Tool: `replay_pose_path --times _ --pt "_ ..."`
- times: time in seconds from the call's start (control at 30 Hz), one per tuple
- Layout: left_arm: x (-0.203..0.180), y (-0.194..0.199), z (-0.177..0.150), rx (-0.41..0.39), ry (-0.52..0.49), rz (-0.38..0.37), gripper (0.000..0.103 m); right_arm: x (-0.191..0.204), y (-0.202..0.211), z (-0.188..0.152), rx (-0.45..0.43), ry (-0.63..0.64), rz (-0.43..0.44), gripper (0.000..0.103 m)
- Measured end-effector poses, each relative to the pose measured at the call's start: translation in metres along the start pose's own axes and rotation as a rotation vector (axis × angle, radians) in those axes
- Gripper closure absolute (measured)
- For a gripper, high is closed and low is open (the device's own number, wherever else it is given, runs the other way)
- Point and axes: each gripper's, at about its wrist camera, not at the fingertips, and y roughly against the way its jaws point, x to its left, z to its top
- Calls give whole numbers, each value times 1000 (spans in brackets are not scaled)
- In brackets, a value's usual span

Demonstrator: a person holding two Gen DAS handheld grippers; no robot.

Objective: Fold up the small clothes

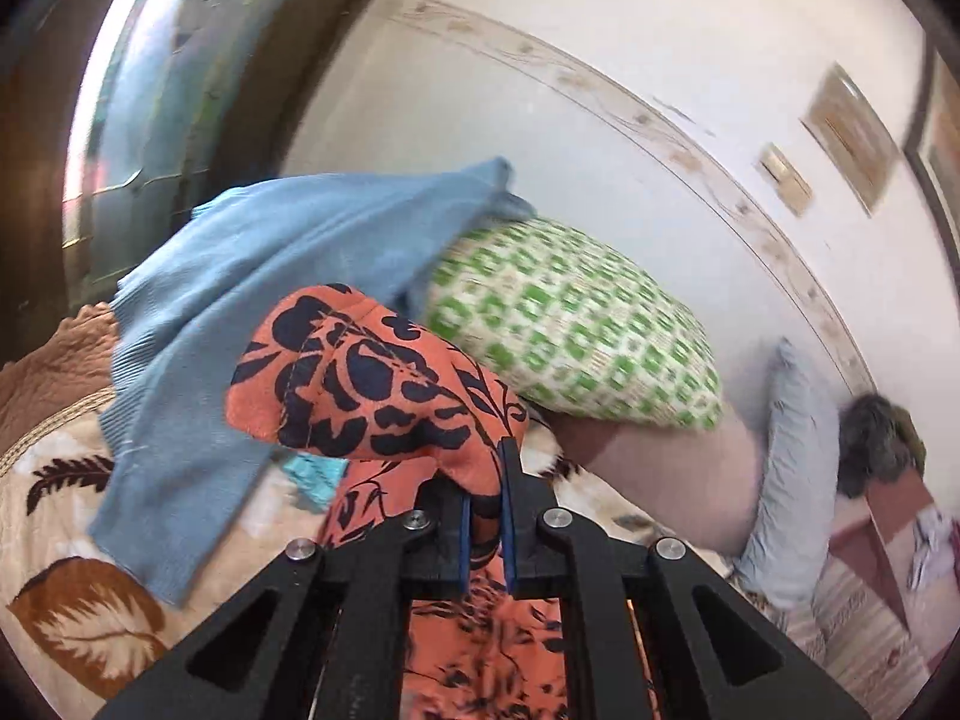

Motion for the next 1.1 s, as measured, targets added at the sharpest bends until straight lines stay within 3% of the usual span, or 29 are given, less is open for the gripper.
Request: replay_pose_path --times 0.2,0.3,0.4,0.43,0.5,0.57,0.6,0.7,0.73,0.8,0.87,1.0,1.1 --pt "-153 -35 -72 151 -209 -164 96 -48 13 16 -37 -117 -20 33" --pt "-215 -64 -133 238 -295 -209 96 -75 21 23 -55 -186 -22 33" --pt "-256 -100 -204 383 -330 -222 95 -98 27 27 -67 -248 -19 33" --pt "-267 -112 -230 437 -357 -207 92 -104 29 29 -69 -266 -13 33" --pt "-285 -135 -277 550 -434 -159 65 -115 31 31 -74 -289 -9 32" --pt "-290 -144 -308 621 -458 -146 54 -120 32 32 -73 -300 -7 32" --pt "-292 -143 -317 634 -472 -151 54 -122 32 33 -72 -306 -4 32" --pt "-299 -129 -316 600 -542 -153 47 -127 32 32 -64 -326 24 32" --pt "-300 -121 -308 562 -548 -160 44 -127 33 33 -63 -325 27 32" --pt "-296 -107 -284 479 -538 -153 28 -125 34 33 -64 -319 31 32" --pt "-296 -98 -265 431 -521 -165 24 -125 37 33 -64 -318 44 32" --pt "-298 -97 -253 447 -553 -169 23 -136 57 29 -72 -332 53 32" --pt "-290 -120 -268 471 -599 -61 23 -171 102 14 -91 -468 170 32"
